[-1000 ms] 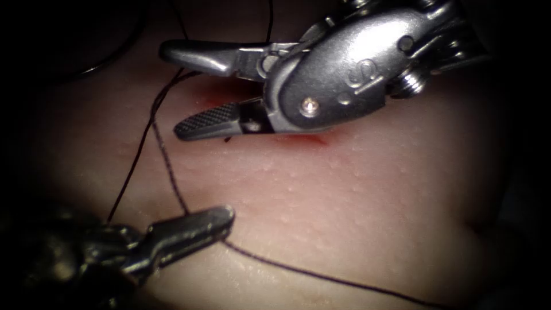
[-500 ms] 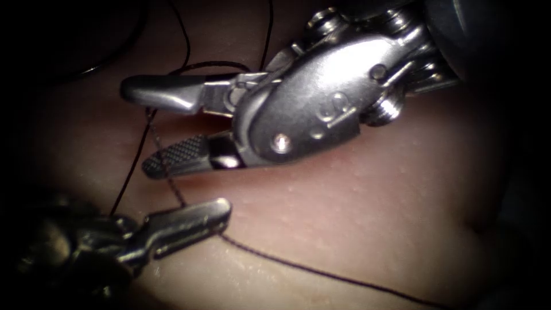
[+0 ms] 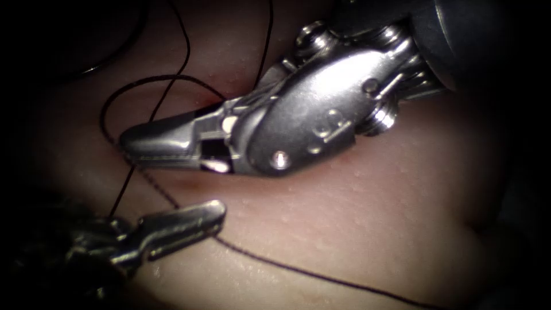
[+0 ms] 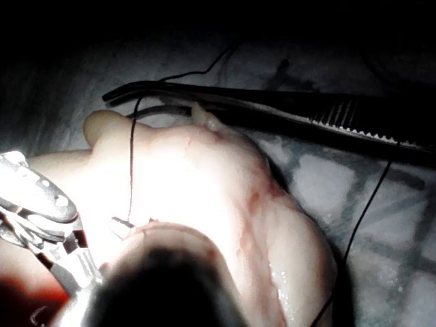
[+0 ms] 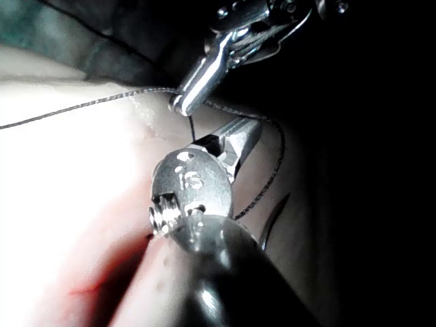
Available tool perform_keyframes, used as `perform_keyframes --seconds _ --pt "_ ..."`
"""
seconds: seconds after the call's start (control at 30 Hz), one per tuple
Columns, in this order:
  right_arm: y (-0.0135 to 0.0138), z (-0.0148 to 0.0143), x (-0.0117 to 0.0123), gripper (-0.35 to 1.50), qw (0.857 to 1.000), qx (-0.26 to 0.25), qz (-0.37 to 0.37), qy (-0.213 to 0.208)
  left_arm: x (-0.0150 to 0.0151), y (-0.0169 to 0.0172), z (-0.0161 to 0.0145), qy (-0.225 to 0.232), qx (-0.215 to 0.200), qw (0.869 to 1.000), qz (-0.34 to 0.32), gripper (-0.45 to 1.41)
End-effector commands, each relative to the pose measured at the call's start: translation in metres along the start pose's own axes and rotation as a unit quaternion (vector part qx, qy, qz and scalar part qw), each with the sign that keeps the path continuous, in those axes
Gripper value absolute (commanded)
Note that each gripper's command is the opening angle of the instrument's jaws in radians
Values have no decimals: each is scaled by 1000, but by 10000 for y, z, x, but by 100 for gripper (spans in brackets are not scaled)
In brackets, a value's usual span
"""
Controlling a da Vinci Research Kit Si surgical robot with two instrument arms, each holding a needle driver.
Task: Wound Closure
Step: Right gripper grasps suture
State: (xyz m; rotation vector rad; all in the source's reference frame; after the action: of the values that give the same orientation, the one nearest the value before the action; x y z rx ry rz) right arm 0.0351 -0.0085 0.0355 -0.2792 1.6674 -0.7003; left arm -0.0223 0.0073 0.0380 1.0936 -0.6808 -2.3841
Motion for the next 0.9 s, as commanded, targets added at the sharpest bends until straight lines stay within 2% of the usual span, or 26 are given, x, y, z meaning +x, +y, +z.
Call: perform_keyframes --seconds 0.03,0.2,0.23,0.33,0.43,0.5,0.53,0.57,0.6,0.63,0.67,0.73,0.77,0.8,0.83,0.87,0.9 --pt "-6 0 -11 -35 1000 1 8 -13 6 8 4 1 -1 1000 -1 -45" --pt "-8 -8 -19 -35 998 -1 60 -31 6 8 3 2 -1 1000 -1 -45" --pt "-7 -12 -22 -35 994 -2 99 -35 6 9 3 2 -1 1000 -1 -45" --pt "-4 -16 -22 -35 993 -2 113 -34 5 9 2 2 -1 1000 -1 -45" --pt "-2 -18 -20 -35 987 -10 157 -44 5 9 2 3 -1 1000 -1 -45" --pt "0 -18 -15 -33 968 -12 247 -49 4 9 3 3 -1 1000 0 -45" --pt "0 -18 -15 -33 968 -12 247 -49 4 9 3 3 -1 1000 0 -45" --pt "2 -17 -14 59 947 -14 316 -52 3 9 3 4 -1 1000 0 -45" --pt "3 -17 -14 76 937 -15 344 -53 3 9 4 3 -1 1000 0 -45" --pt "3 -17 -14 76 937 -15 344 -53 3 9 4 3 -1 1000 0 -45" --pt "3 -16 -15 96 909 -17 413 -58 3 9 5 3 -1 1000 0 -45" --pt "1 -17 -15 91 880 -23 470 -68 4 10 6 3 0 1000 0 -45" --pt "1 -17 -15 81 865 -27 495 -72 4 11 7 3 0 1000 1 -45" --pt "1 -17 -15 81 865 -27 495 -72 4 11 7 3 0 1000 1 -45" --pt "0 -18 -15 78 854 -32 513 -79 5 11 7 3 0 1000 1 -45" --pt "1 -18 -19 83 838 -39 537 -87 6 13 7 2 0 1000 -1 -45" --pt "1 -18 -21 84 829 -43 550 -90 6 13 7 2 0 1000 -1 -45"
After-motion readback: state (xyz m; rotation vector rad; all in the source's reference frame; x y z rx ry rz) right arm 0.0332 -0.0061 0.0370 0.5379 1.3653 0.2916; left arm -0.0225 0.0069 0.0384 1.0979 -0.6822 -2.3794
